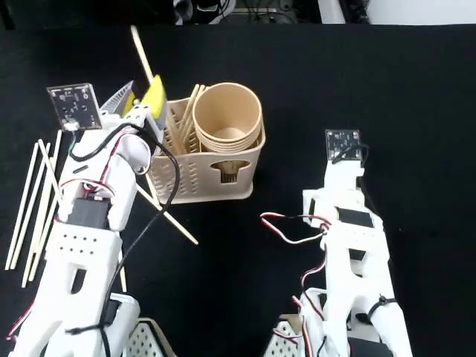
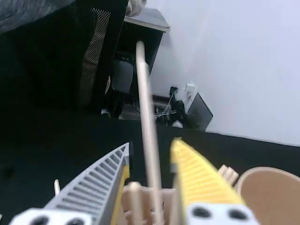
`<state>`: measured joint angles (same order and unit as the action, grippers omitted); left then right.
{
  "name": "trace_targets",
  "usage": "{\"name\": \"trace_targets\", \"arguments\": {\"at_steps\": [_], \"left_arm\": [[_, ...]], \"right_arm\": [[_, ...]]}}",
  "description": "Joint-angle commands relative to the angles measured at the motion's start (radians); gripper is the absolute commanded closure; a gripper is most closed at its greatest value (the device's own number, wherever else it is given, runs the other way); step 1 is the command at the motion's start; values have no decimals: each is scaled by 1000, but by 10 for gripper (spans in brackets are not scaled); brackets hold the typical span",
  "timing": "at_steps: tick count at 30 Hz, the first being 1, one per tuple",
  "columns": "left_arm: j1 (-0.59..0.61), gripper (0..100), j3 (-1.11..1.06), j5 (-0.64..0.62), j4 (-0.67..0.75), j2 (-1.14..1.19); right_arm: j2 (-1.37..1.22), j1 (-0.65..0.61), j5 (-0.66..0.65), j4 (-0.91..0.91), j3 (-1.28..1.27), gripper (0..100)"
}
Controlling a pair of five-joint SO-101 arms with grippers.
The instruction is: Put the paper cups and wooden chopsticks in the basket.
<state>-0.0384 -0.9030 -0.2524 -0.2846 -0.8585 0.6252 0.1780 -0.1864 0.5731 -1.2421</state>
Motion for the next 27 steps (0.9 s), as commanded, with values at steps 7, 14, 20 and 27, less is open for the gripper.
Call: {"name": "trace_targets", "arguments": {"at_steps": [7,14,20,27], "left_arm": [[30,796,259,51,-416,-143],[248,776,575,147,-859,-37],[453,761,734,284,-1099,176],[676,762,757,482,-1158,471]], "right_arm": [[4,-6,5,-14,7,986],[4,-6,5,-14,7,986],[4,-6,5,-12,7,986],[4,-8,5,-12,7,986]]}}
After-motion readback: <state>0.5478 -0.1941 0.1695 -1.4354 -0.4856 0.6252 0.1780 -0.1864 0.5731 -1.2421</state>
